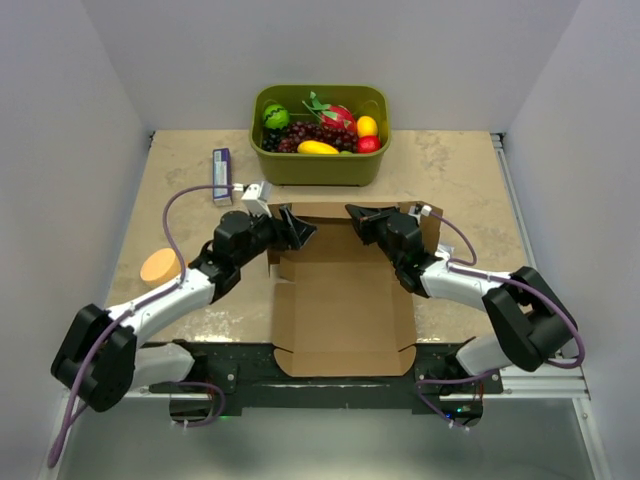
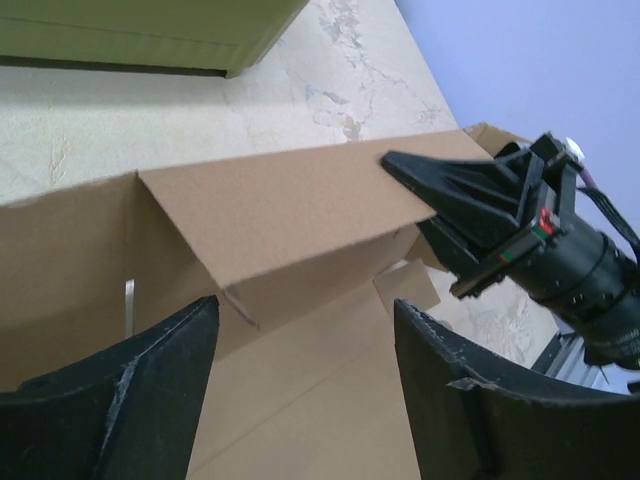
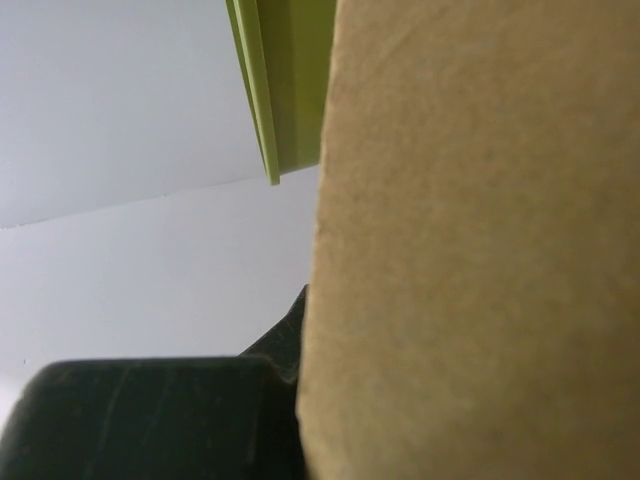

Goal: Fold the paper box

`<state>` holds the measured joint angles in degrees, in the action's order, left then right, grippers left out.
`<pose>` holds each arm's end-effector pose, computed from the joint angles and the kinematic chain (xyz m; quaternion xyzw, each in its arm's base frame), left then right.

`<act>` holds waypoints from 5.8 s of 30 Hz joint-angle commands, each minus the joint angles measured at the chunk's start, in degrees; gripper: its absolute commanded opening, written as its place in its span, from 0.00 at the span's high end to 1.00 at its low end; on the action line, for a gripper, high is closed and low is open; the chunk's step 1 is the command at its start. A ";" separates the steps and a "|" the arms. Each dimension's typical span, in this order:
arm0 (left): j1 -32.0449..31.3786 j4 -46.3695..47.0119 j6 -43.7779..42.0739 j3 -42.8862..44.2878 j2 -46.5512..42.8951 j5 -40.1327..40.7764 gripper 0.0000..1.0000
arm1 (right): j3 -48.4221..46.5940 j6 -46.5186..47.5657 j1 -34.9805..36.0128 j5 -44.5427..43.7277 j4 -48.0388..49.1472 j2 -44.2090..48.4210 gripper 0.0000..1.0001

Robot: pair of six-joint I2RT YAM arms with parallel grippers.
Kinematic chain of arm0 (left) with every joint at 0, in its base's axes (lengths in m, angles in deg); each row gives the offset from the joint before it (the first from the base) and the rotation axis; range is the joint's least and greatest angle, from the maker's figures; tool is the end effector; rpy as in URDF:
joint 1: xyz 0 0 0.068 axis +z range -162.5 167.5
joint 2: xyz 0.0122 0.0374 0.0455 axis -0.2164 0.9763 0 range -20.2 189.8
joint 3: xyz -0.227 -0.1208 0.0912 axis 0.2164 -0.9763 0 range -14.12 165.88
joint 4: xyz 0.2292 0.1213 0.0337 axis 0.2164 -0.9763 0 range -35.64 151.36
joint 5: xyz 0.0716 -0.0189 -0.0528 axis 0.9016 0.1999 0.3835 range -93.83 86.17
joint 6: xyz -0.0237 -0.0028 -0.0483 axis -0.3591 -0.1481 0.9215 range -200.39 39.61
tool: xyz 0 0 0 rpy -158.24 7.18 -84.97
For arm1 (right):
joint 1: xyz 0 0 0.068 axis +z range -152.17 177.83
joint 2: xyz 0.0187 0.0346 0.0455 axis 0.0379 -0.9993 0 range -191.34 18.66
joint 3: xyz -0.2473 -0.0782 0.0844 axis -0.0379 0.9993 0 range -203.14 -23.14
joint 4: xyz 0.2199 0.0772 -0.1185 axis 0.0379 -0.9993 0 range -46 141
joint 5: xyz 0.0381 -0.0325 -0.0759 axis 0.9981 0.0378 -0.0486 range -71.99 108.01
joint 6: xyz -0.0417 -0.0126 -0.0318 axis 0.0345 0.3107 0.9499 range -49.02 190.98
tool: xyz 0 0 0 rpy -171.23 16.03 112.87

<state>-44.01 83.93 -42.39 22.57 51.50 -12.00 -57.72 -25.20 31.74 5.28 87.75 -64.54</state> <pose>0.2351 -0.1501 0.2493 0.0005 0.7789 -0.4017 0.4816 0.2551 0.1620 0.2091 0.4588 0.6243 0.5316 0.3423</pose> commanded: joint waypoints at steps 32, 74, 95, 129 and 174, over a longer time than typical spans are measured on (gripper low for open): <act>-1.62 -1.39 -1.44 -12.96 0.28 5.79 0.48 | 0.49 1.96 0.63 -0.10 -1.16 -0.12 1.00; -15.08 -5.77 -8.54 -2.60 4.44 16.68 0.34 | 1.89 4.94 0.63 0.69 4.89 -0.47 1.00; 1.09 -33.37 -22.34 9.70 -24.68 10.10 0.16 | -1.01 23.31 0.72 10.62 23.78 -4.69 1.00; 18.76 -37.95 -30.44 4.98 -1.22 -0.53 0.11 | 6.81 23.58 -0.25 12.91 36.90 -10.40 1.00; 3.12 -3.06 6.39 -28.95 -19.59 -0.36 0.37 | 7.61 24.37 -0.42 8.25 30.92 -6.01 1.00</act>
<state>-40.47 72.74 -37.69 -5.27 30.34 -14.69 -50.86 -4.68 31.52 15.97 121.50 -71.58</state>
